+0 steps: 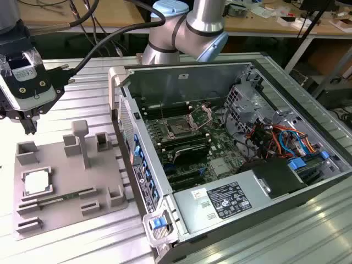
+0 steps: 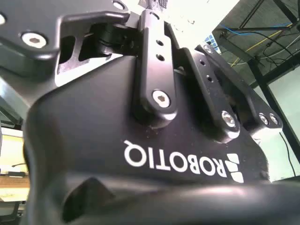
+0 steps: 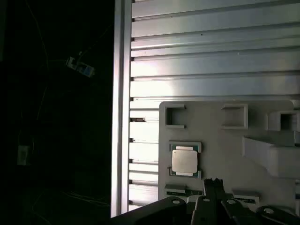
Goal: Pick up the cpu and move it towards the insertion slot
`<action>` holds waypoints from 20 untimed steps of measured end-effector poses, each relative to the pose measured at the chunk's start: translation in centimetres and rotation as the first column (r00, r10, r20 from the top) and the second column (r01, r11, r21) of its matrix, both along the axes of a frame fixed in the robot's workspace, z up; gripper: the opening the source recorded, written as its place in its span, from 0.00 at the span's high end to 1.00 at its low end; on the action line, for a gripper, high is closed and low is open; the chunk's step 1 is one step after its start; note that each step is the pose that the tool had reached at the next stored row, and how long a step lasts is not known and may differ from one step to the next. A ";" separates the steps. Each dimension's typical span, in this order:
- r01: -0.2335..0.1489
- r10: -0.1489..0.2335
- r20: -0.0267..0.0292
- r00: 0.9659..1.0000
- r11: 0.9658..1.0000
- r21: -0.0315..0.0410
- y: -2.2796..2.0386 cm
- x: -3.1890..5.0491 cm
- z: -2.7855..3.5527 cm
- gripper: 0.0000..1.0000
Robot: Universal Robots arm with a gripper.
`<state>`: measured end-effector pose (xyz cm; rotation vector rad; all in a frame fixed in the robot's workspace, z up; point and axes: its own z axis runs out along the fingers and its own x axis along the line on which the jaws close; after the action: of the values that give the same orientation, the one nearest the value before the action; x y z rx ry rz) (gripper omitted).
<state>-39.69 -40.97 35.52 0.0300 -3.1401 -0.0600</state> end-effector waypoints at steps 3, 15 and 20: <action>0.000 0.000 0.000 1.000 1.000 0.000 0.00 -0.06 0.00 0.89; 0.000 0.000 0.000 1.000 1.000 0.000 -0.21 -0.10 -0.85 0.89; 0.000 0.000 0.000 1.000 1.000 0.000 -0.34 -0.11 -0.97 0.89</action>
<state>-39.80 -41.30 34.55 0.0300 -3.1399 -0.0600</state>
